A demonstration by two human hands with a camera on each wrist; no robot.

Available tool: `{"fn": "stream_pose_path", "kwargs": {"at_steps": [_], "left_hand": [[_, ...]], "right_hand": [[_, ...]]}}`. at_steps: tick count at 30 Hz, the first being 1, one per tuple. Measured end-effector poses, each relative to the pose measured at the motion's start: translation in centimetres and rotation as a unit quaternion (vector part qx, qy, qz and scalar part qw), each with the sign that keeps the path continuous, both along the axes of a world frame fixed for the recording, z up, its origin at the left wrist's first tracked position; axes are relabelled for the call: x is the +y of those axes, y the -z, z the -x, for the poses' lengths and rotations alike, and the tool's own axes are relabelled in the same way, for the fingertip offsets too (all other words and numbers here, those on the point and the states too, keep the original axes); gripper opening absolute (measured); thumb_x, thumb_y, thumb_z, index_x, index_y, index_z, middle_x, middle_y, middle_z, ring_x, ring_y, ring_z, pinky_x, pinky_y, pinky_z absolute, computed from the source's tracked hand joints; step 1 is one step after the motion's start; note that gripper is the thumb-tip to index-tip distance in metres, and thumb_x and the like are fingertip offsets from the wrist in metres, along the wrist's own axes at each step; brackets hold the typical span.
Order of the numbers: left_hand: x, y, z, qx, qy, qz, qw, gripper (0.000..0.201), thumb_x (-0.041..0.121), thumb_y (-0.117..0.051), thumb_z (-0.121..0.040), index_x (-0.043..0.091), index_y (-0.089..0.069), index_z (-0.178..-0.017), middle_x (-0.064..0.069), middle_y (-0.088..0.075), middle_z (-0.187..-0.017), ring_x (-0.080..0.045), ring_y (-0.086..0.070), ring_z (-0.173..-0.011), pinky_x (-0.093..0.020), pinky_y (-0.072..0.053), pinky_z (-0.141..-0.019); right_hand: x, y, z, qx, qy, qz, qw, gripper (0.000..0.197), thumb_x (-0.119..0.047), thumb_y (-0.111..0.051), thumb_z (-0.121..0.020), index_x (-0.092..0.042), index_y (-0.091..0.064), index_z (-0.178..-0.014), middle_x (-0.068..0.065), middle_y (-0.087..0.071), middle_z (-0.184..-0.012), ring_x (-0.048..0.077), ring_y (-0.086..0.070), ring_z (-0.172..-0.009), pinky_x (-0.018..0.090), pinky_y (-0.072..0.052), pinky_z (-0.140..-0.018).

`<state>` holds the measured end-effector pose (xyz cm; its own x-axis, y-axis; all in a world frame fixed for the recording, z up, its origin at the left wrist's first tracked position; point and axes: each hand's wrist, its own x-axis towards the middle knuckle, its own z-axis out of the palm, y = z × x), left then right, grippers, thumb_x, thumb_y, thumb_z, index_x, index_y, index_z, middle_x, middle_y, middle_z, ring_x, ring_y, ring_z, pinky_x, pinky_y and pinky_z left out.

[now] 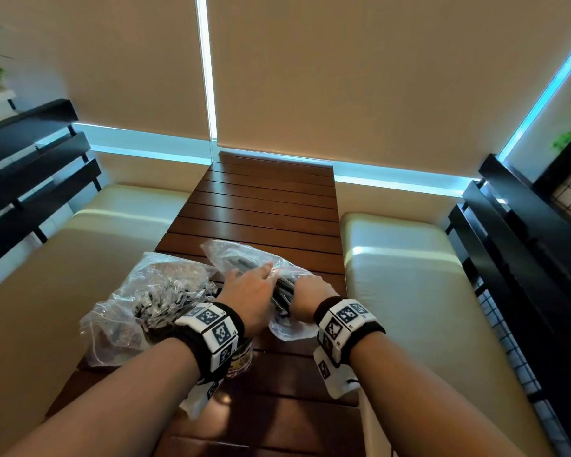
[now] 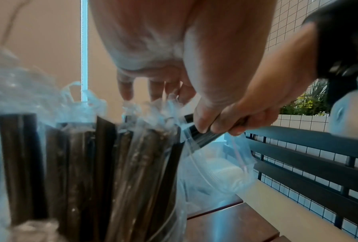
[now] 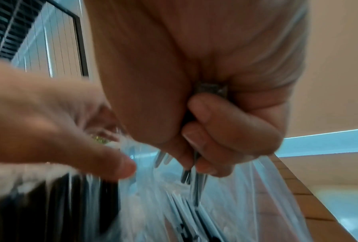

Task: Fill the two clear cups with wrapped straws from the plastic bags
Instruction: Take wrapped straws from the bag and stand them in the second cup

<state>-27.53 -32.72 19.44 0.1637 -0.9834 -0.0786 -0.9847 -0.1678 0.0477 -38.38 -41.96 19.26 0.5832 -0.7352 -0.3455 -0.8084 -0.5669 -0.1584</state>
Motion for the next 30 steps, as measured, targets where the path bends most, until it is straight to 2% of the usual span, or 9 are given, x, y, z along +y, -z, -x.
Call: {"fn": "stream_pose_path", "kwargs": {"at_steps": [4,9,12,17,20,22,25,27,30], "left_hand": [[-1.1,0.4,0.0,-0.034,-0.056,-0.004,0.998,0.064,0.041,-0.052,-0.089,0.019,-0.034,-0.147,-0.005,-0.022,-0.159,-0.022,-0.023,-0.145,-0.06,-0.02,-0.112],[-1.9,0.5,-0.6,0.03,-0.168,0.002,0.985,0.072,0.056,-0.054,-0.083,0.023,-0.037,-0.144,-0.004,-0.025,-0.157,-0.025,-0.027,-0.143,-0.059,-0.023,-0.112],[-1.7,0.5,-0.6,0.04,-0.204,-0.004,0.978,0.065,0.056,-0.055,-0.08,0.028,-0.044,-0.137,-0.004,-0.029,-0.154,-0.026,-0.031,-0.139,-0.057,-0.028,-0.108],[-0.7,-0.1,0.1,0.044,-0.178,-0.052,0.982,0.053,0.048,-0.054,-0.08,0.031,-0.054,-0.129,-0.005,-0.028,-0.153,-0.028,-0.025,-0.141,-0.062,-0.02,-0.109],[0.1,-0.9,0.7,0.086,-0.138,0.097,0.982,0.03,0.033,-0.053,-0.084,0.03,-0.065,-0.111,0.0,-0.036,-0.151,-0.023,-0.028,-0.14,-0.055,-0.02,-0.111],[0.4,-2.7,1.2,0.272,-0.122,0.234,0.925,0.016,0.028,-0.054,-0.088,0.026,-0.067,-0.098,0.001,-0.057,-0.133,-0.018,-0.048,-0.125,-0.044,-0.034,-0.108],[1.0,-6.2,1.8,0.635,-0.109,0.229,0.729,0.037,0.04,-0.056,-0.081,0.017,-0.064,-0.108,-0.003,-0.069,-0.115,-0.018,-0.062,-0.109,-0.047,-0.041,-0.104],[1.7,-7.5,1.6,0.744,-0.13,0.218,0.618,0.044,0.042,-0.069,-0.078,0.009,-0.063,-0.106,-0.011,-0.07,-0.113,-0.024,-0.065,-0.107,-0.05,-0.044,-0.102],[2.3,-8.2,1.0,0.774,-0.206,0.258,0.541,0.05,0.048,-0.077,-0.07,0.006,-0.066,-0.094,-0.007,-0.071,-0.086,-0.024,-0.068,-0.091,-0.044,-0.052,-0.093]], "right_hand": [[0.5,-4.7,2.9,0.007,-0.004,-0.05,0.999,0.035,-0.021,-0.055,-0.093,-0.005,-0.057,-0.124,0.011,-0.065,-0.116,0.028,-0.063,-0.104,0.03,-0.051,-0.081],[0.1,-8.1,7.0,-0.009,0.023,-0.112,0.993,0.011,-0.019,-0.049,-0.095,-0.009,-0.054,-0.092,0.002,-0.051,-0.066,0.012,-0.044,-0.049,0.02,-0.034,-0.041],[-0.4,-9.8,9.4,-0.055,0.055,-0.179,0.981,0.014,-0.021,-0.05,-0.097,-0.011,-0.057,-0.089,0.001,-0.05,-0.066,0.009,-0.04,-0.045,0.018,-0.031,-0.037],[-0.6,-12.2,11.1,-0.202,0.079,-0.25,0.944,0.015,-0.024,-0.051,-0.1,-0.015,-0.055,-0.089,0.0,-0.045,-0.067,0.007,-0.034,-0.043,0.019,-0.029,-0.038],[0.6,-12.3,9.8,-0.302,0.06,-0.231,0.923,0.011,-0.02,-0.05,-0.101,-0.017,-0.053,-0.092,-0.004,-0.046,-0.065,0.005,-0.038,-0.043,0.017,-0.032,-0.04],[1.4,-10.7,8.2,-0.323,0.02,-0.115,0.939,0.003,-0.022,-0.051,-0.1,-0.021,-0.054,-0.099,-0.007,-0.053,-0.072,0.004,-0.048,-0.054,0.019,-0.037,-0.051],[3.3,-7.0,5.7,-0.357,-0.018,-0.024,0.934,0.011,-0.019,-0.052,-0.096,-0.024,-0.047,-0.105,-0.001,-0.06,-0.083,0.017,-0.056,-0.068,0.031,-0.042,-0.062],[5.1,-5.0,4.2,-0.383,-0.033,-0.016,0.923,0.02,-0.019,-0.051,-0.093,-0.026,-0.041,-0.109,-0.003,-0.061,-0.085,0.023,-0.06,-0.072,0.039,-0.047,-0.063],[7.7,-3.6,2.4,-0.395,-0.043,-0.018,0.917,0.024,-0.034,-0.049,-0.09,-0.033,-0.036,-0.111,-0.004,-0.063,-0.089,0.027,-0.064,-0.079,0.044,-0.052,-0.068]]}}
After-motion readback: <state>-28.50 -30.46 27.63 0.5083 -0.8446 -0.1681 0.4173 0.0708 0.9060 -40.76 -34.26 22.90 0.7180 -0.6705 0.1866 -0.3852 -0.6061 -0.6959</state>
